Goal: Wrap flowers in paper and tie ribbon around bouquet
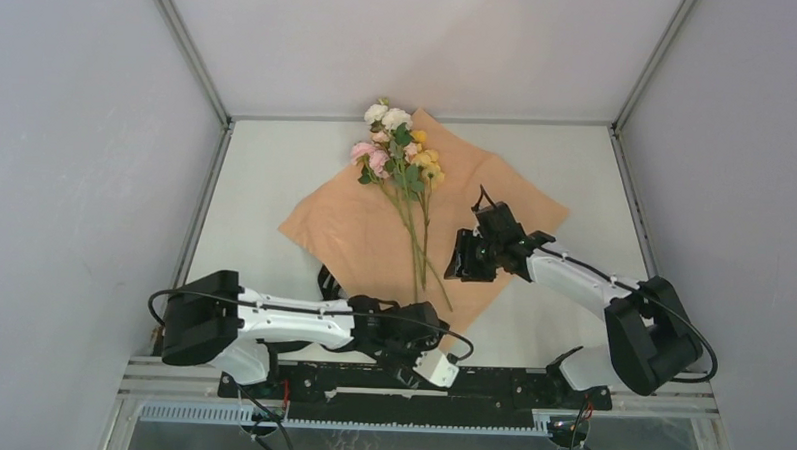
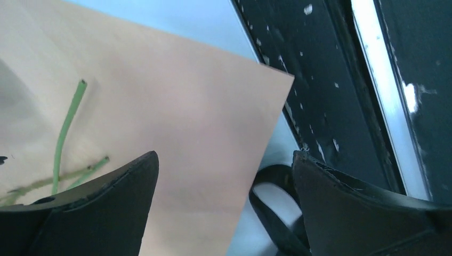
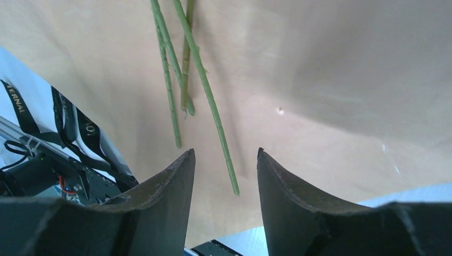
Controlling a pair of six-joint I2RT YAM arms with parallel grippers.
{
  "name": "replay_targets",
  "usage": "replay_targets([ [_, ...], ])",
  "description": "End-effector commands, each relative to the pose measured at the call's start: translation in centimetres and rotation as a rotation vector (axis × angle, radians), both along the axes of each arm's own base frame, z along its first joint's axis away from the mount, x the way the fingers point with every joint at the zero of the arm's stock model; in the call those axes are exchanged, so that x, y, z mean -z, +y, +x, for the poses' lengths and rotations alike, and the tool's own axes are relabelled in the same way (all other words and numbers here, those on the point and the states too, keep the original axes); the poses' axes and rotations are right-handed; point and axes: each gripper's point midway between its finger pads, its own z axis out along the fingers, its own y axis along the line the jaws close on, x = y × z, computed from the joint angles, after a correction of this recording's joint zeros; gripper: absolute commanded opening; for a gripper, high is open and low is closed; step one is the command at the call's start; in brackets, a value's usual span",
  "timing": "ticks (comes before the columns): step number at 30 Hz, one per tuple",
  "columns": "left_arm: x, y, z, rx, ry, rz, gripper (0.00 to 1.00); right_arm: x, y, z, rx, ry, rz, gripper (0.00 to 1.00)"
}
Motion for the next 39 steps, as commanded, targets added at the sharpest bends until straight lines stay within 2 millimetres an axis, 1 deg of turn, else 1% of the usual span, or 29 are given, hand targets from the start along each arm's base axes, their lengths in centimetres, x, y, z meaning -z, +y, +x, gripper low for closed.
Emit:
replay_targets([
  [1, 0.3, -3.5, 0.6, 0.026, -0.085, -0.143, 0.98, -0.6, -1.0, -0.7, 0.036, -0.017, -0.016, 0.55],
  [3, 1.4, -3.6, 0.5, 0.037, -0.088, -0.131, 0.97, -0.7, -1.3, -0.9, 0.041, -0.022, -0.018, 0.55],
  [5, 2.2, -3.5, 1.2, 0.019, -0.129, -0.114, 0.94, -0.8, -1.5, -1.0, 0.045, -0.022, -0.02, 0.55],
  [7, 2.4, -3.5, 2.0, -0.011, -0.163, -0.105, 0.91, -0.7, -1.6, -1.2, 0.045, -0.023, -0.019, 0.55],
  [9, 2.0, -3.6, 2.2, -0.035, -0.167, -0.118, 0.84, -0.6, -1.7, -1.2, 0.04, -0.022, -0.019, 0.54],
  [12, 1.2, -3.6, 2.2, -0.052, -0.168, -0.146, 0.66, 0.0, -1.6, -1.1, 0.034, -0.012, -0.013, 0.54],
  [15, -0.1, -3.6, 2.9, -0.102, -0.194, -0.181, 0.46, 0.9, -1.3, -0.9, 0.025, 0.013, -0.008, 0.53],
  [18, -2.0, -3.7, 3.7, -0.171, -0.195, -0.208, 0.21, 1.7, -0.9, -0.7, 0.017, 0.029, 0.003, 0.52],
  [20, -3.2, -3.5, 4.4, -0.23, -0.165, -0.207, 0.03, 2.0, -0.6, -0.5, 0.012, 0.034, 0.012, 0.52],
  [21, -3.7, -3.3, 4.7, -0.258, -0.141, -0.207, 0.0, 2.1, -0.5, -0.4, 0.007, 0.035, 0.018, 0.52],
  [25, -6.2, -3.2, 6.3, -0.369, -0.001, -0.253, 0.0, 2.5, -0.3, 0.2, 0.001, 0.045, 0.049, 0.51],
  [26, -6.7, -3.3, 6.1, -0.367, 0.068, -0.268, 0.0, 2.6, -0.3, 0.3, 0.001, 0.056, 0.064, 0.51],
  [29, -8.1, -3.3, 6.2, -0.377, 0.209, -0.307, 0.0, 2.8, 0.5, 1.0, 0.001, 0.067, 0.125, 0.47],
  [30, -8.4, -3.3, 6.0, -0.367, 0.263, -0.318, 0.0, 2.8, 0.8, 1.2, -0.001, 0.071, 0.141, 0.46],
  [32, -8.7, -3.4, 6.4, -0.375, 0.364, -0.341, 0.0, 2.7, 1.4, 1.6, -0.004, 0.075, 0.162, 0.44],
  [34, -8.9, -3.2, 8.4, -0.428, 0.419, -0.376, 0.0, 2.7, 1.6, 1.9, -0.007, 0.075, 0.164, 0.44],
  [36, -8.6, -2.8, 10.9, -0.497, 0.431, -0.391, 0.0, 2.1, 1.4, 2.2, -0.011, 0.048, 0.163, 0.44],
  [38, -8.6, -2.2, 13.1, -0.544, 0.454, -0.409, 0.0, 1.3, 0.7, 2.5, -0.025, 0.015, 0.166, 0.44],
  [39, -8.7, -2.2, 13.9, -0.554, 0.478, -0.426, 0.0, 0.7, 0.3, 2.7, -0.032, -0.006, 0.168, 0.45],
])
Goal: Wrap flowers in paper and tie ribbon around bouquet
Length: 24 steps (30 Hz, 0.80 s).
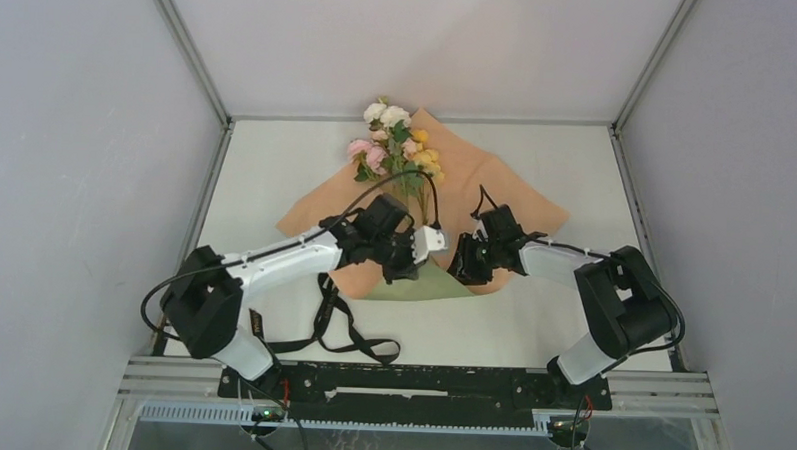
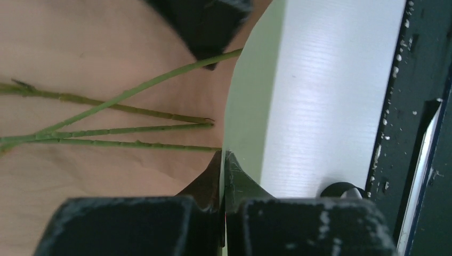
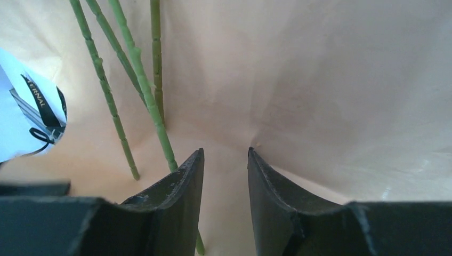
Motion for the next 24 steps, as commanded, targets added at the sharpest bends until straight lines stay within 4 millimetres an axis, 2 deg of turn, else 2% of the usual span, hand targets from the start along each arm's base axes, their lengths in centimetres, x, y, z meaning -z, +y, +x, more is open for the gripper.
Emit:
replay_targets([
  [1, -2.4, -1.1, 3.4, -0.051, 0.113, -0.145, 0.0, -3.7, -0.4, 2.3, -0.035, -0.15, 0.058, 0.45],
  [4, -1.1, -0.6, 5.5, -0.108, 0.163, -0.129, 0.0, -5.1, -2.1, 3.0, -0.043, -0.208, 0.06, 0.49],
  [7, 0.1, -0.1, 6.9, -0.165, 0.217, -0.113, 0.0, -6.7, -3.0, 3.1, -0.078, -0.264, 0.096, 0.53],
  [10, 0.8, 0.4, 8.0, -0.217, 0.267, -0.122, 0.0, -7.9, -2.7, 2.8, -0.142, -0.315, 0.146, 0.59],
  [13, 1.3, 0.9, 9.4, -0.268, 0.296, -0.129, 0.0, -8.9, -1.1, 2.7, -0.204, -0.37, 0.252, 0.67],
  [15, 1.6, 1.2, 9.8, -0.284, 0.303, -0.128, 0.0, -8.4, -0.4, 2.9, -0.222, -0.372, 0.267, 0.76],
  [16, 1.8, 1.3, 9.9, -0.288, 0.303, -0.125, 0.0, -7.7, -0.3, 3.1, -0.221, -0.362, 0.261, 0.78],
  [24, 3.2, 1.5, 10.3, -0.307, 0.31, -0.094, 0.0, -3.7, 0.5, 5.3, -0.241, -0.315, 0.197, 0.84],
])
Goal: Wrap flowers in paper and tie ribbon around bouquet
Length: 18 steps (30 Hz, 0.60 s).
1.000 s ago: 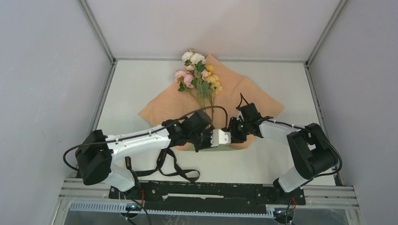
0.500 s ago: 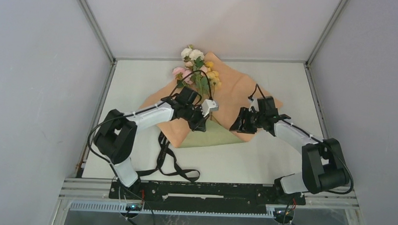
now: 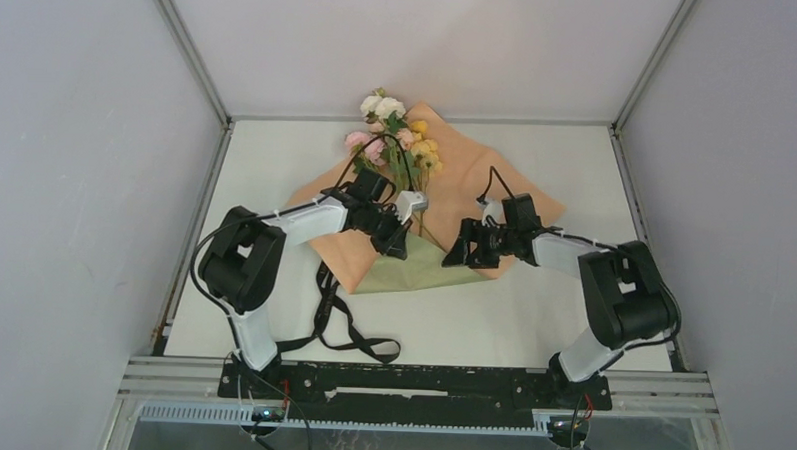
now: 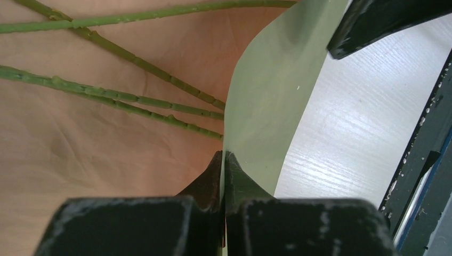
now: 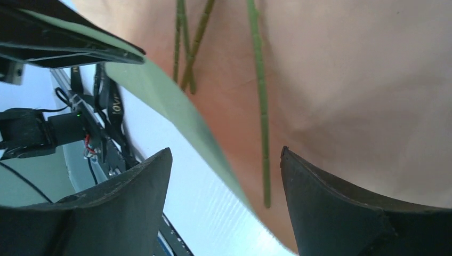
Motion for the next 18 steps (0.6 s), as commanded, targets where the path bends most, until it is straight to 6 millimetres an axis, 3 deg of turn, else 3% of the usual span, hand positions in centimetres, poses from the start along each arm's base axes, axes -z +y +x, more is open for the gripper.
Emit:
replay_targets([
  [1, -1.4, -1.2, 2.0, -0.012, -0.045, -0.037, 0.0, -0.1, 1.3, 2.3, -0.052, -0.103, -0.006, 0.84],
  [4, -0.6, -0.9, 2.3, -0.032, -0.047, -0.009, 0.0, 0.8, 1.3, 2.3, -0.048, -0.083, -0.022, 0.8],
  [6, -0.2, -0.6, 3.0, -0.072, -0.056, 0.018, 0.0, 1.2, 1.1, 2.3, -0.035, -0.073, -0.04, 0.72],
  [11, 0.0, -0.2, 3.9, -0.13, -0.069, 0.046, 0.0, 1.9, 0.4, 1.9, -0.009, -0.024, -0.068, 0.22],
  [14, -0.3, -0.3, 4.1, -0.15, -0.072, 0.039, 0.02, 2.5, 0.3, 1.6, -0.001, 0.009, -0.08, 0.04],
  [17, -0.3, 0.0, 4.5, -0.17, -0.087, 0.055, 0.03, 3.3, -0.7, 1.8, 0.061, 0.034, -0.142, 0.0],
  [18, -0.2, 0.2, 4.6, -0.166, -0.096, 0.062, 0.03, 3.6, -1.5, 2.1, 0.102, 0.04, -0.182, 0.07],
])
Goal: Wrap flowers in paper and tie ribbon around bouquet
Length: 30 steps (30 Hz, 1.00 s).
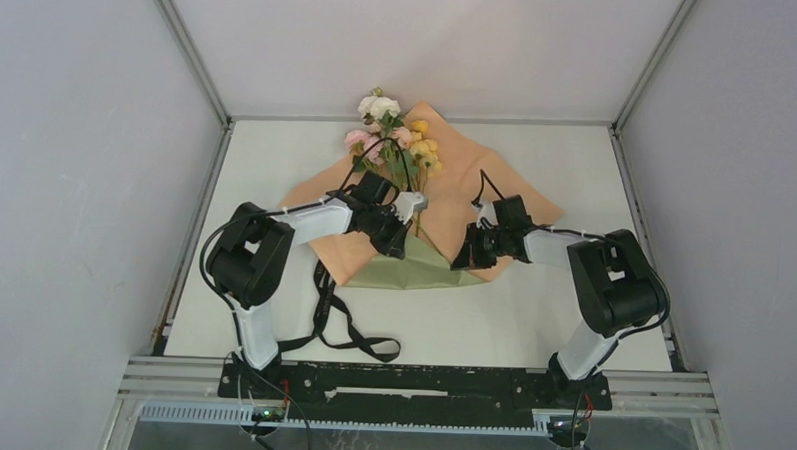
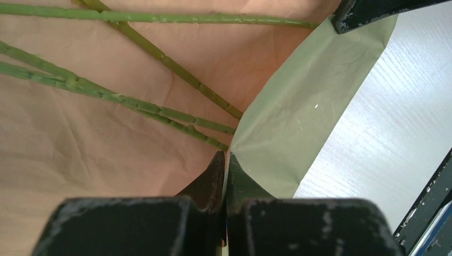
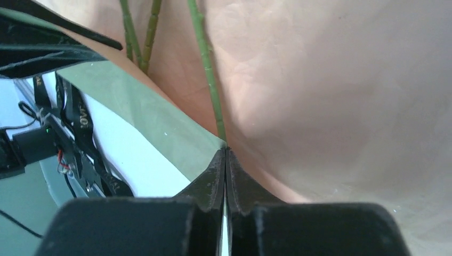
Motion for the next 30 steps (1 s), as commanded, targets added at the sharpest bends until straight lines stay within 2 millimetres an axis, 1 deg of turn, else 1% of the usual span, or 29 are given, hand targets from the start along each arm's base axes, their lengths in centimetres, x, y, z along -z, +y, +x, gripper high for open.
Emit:
replay_targets([
  [1, -2.3, -0.5, 3.2, -0.046, -0.12, -0.003, 0.03, 0.7, -2.5, 1.8, 0.157, -0.001, -0.164, 0.18],
  [2, -2.1, -0.3, 3.2, -0.044, -0.125, 0.007, 0.03, 0.8, -3.7, 2.1, 0.208, -0.006, -0.237, 0.29],
  [3, -1.7, -0.1, 3.2, -0.045, -0.125, 0.018, 0.02, 0.3, -4.7, 2.2, 0.244, -0.019, -0.3, 0.33],
  [5, -1.2, 0.1, 3.0, -0.046, -0.112, 0.026, 0.01, -1.1, -5.7, 2.3, 0.287, -0.071, -0.377, 0.38],
  [7, -0.9, 0.1, 2.7, -0.051, -0.097, 0.029, 0.01, -3.3, -5.6, 2.3, 0.307, -0.144, -0.393, 0.41],
  [9, -0.7, 0.2, 2.7, -0.062, -0.095, 0.038, 0.01, -5.5, -4.1, 1.9, 0.287, -0.221, -0.361, 0.42],
  [10, -0.6, 0.3, 2.9, -0.067, -0.096, 0.041, 0.01, -6.4, -2.7, 1.6, 0.262, -0.259, -0.329, 0.42],
  [11, -0.6, 0.3, 3.0, -0.071, -0.098, 0.043, 0.01, -7.2, -1.0, 1.2, 0.221, -0.291, -0.282, 0.42],
  [12, -0.6, 0.3, 3.0, -0.073, -0.096, 0.044, 0.01, -7.6, 0.7, 0.7, 0.178, -0.319, -0.247, 0.39],
  [13, -0.5, 0.2, 3.0, -0.073, -0.095, 0.043, 0.01, -7.5, 2.5, 0.1, 0.121, -0.338, -0.215, 0.33],
  [14, -0.5, 0.2, 3.1, -0.074, -0.093, 0.042, 0.01, -7.2, 3.9, -0.5, 0.07, -0.337, -0.188, 0.27],
  [15, -0.6, 0.1, 3.1, -0.077, -0.092, 0.039, 0.01, -6.4, 4.9, -0.9, 0.042, -0.309, -0.164, 0.2],
  [16, -0.6, 0.1, 3.0, -0.076, -0.091, 0.036, 0.01, -5.5, 5.2, -0.9, 0.041, -0.269, -0.15, 0.13],
  [18, -0.7, 0.1, 3.1, -0.087, -0.097, 0.036, 0.02, -3.2, 4.8, -0.7, 0.066, -0.178, -0.15, 0.02],
  [19, -0.9, 0.2, 3.2, -0.09, -0.104, 0.039, 0.03, -2.0, 4.3, -0.6, 0.087, -0.134, -0.154, 0.0],
  [20, -1.3, 0.4, 3.5, -0.097, -0.12, 0.044, 0.04, -0.6, 3.7, -0.5, 0.113, -0.087, -0.161, 0.0],
  [22, -2.4, 1.1, 4.5, -0.125, -0.178, 0.077, 0.08, 1.5, 2.2, -0.7, 0.159, -0.011, -0.169, 0.0],
  [23, -3.1, 1.5, 5.0, -0.134, -0.212, 0.09, 0.13, 2.1, 1.8, -0.9, 0.169, 0.019, -0.164, 0.0],
  [26, -6.1, 2.6, 6.1, -0.157, -0.307, 0.124, 0.35, 3.2, 1.6, -1.9, 0.17, 0.075, -0.145, 0.0],
  [27, -6.8, 3.0, 5.9, -0.161, -0.316, 0.141, 0.41, 3.3, 1.6, -2.1, 0.168, 0.078, -0.15, 0.0],
  [28, -7.9, 3.2, 5.7, -0.16, -0.327, 0.143, 0.45, 3.4, 1.4, -2.2, 0.171, 0.082, -0.157, 0.0],
  [30, -9.4, 3.3, 4.3, -0.129, -0.325, 0.145, 0.47, 3.4, 1.2, -2.3, 0.178, 0.086, -0.164, 0.0],
])
